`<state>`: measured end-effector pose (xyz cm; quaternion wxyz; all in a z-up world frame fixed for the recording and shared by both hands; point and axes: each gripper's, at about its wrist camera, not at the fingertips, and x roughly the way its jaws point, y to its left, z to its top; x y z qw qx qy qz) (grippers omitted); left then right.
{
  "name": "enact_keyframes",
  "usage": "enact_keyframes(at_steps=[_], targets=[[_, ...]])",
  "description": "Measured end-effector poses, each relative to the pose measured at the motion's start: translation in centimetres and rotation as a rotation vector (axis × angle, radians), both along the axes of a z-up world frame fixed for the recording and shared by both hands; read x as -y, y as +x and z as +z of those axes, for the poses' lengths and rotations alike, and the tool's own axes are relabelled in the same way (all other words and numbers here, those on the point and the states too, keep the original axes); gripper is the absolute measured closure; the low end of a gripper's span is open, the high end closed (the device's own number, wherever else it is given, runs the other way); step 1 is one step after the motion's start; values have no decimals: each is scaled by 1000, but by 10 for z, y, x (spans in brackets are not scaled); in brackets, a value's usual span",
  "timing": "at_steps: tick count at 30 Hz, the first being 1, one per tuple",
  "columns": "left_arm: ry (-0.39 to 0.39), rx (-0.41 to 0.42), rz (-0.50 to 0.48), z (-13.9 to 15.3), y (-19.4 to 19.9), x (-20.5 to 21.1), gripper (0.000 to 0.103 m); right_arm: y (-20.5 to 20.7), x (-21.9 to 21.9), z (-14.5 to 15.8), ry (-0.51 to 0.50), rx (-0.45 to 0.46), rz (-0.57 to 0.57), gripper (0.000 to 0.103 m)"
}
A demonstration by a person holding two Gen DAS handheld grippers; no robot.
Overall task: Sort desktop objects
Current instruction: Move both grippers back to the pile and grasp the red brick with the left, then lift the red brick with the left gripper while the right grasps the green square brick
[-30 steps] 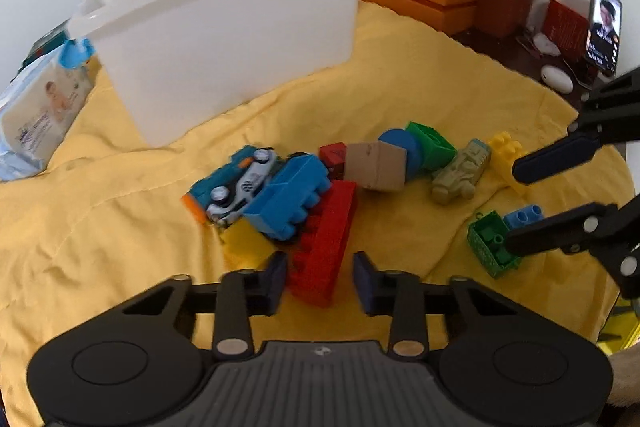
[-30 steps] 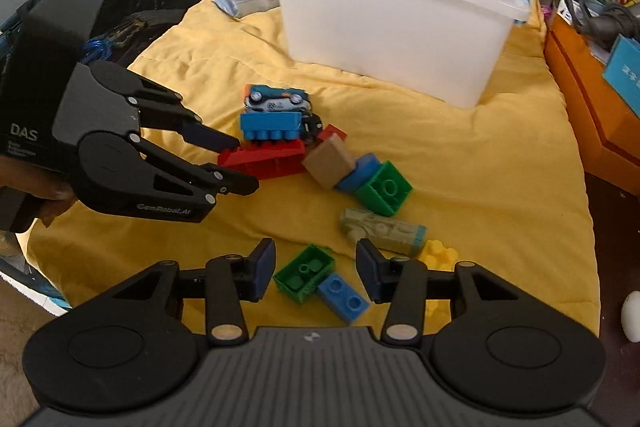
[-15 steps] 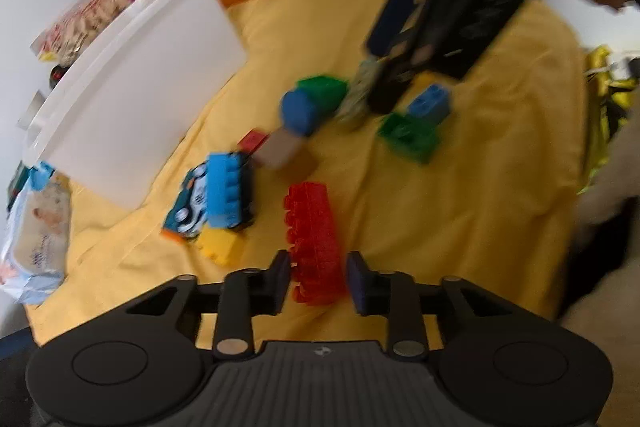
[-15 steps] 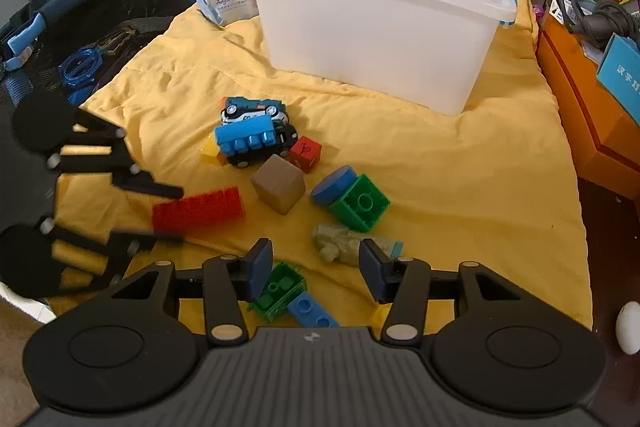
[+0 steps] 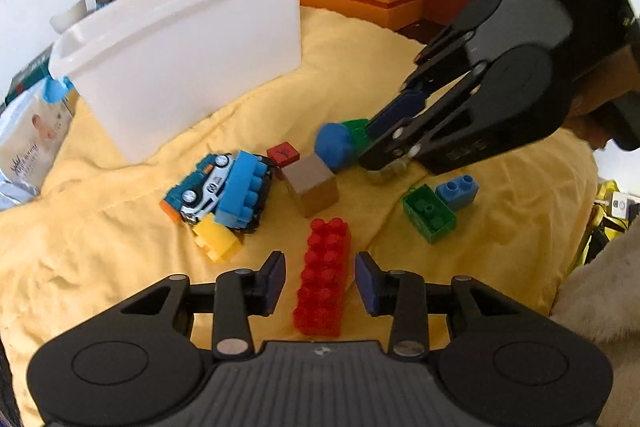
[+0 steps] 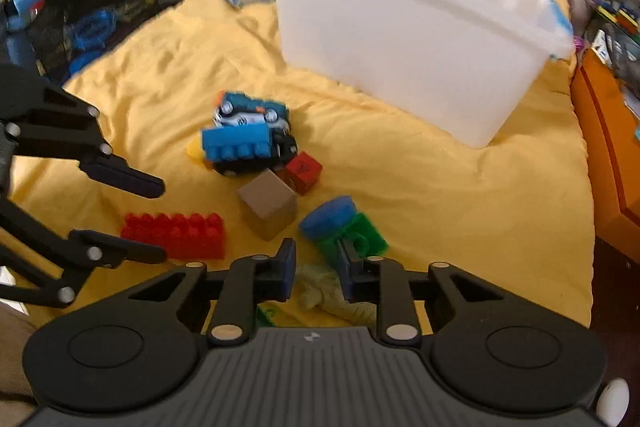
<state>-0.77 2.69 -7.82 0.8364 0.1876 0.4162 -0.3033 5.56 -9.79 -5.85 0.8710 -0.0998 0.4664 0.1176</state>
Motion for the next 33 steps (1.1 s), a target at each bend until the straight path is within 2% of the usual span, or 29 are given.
enact_keyframes(at_steps=[3, 11, 13, 18, 21, 24, 26, 30, 31, 33], targets=[[17, -26, 23, -9, 7, 7, 61, 8, 2, -7, -66, 39, -11, 77], [-7, -82, 57, -19, 12, 8, 61, 20, 13, -10, -87, 32, 18, 73], [-16, -89, 68, -18, 14, 6, 61, 22, 23, -7, -18, 14, -28, 74], [-16, -98, 90, -19, 16, 3, 61, 28, 77, 2, 258, -46, -242, 73], [-18, -99, 98, -19, 18, 2, 61, 26, 100, 1, 236, -37, -328, 71], [-17, -95, 103, -18, 17, 2, 61, 21, 121, -2, 289, -53, -389, 66], [-20, -92, 109, -18, 18, 1, 61, 19, 125, 1, 264, -32, -412, 66], [-27, -88, 123, -17, 20, -1, 60, 15, 114, 15, 19, 39, -406, 67], [-28, -88, 123, -17, 20, -1, 60, 14, 110, 17, -7, 48, -383, 67], [-27, -88, 123, -18, 20, 0, 60, 16, 106, 19, 9, 36, -351, 67]])
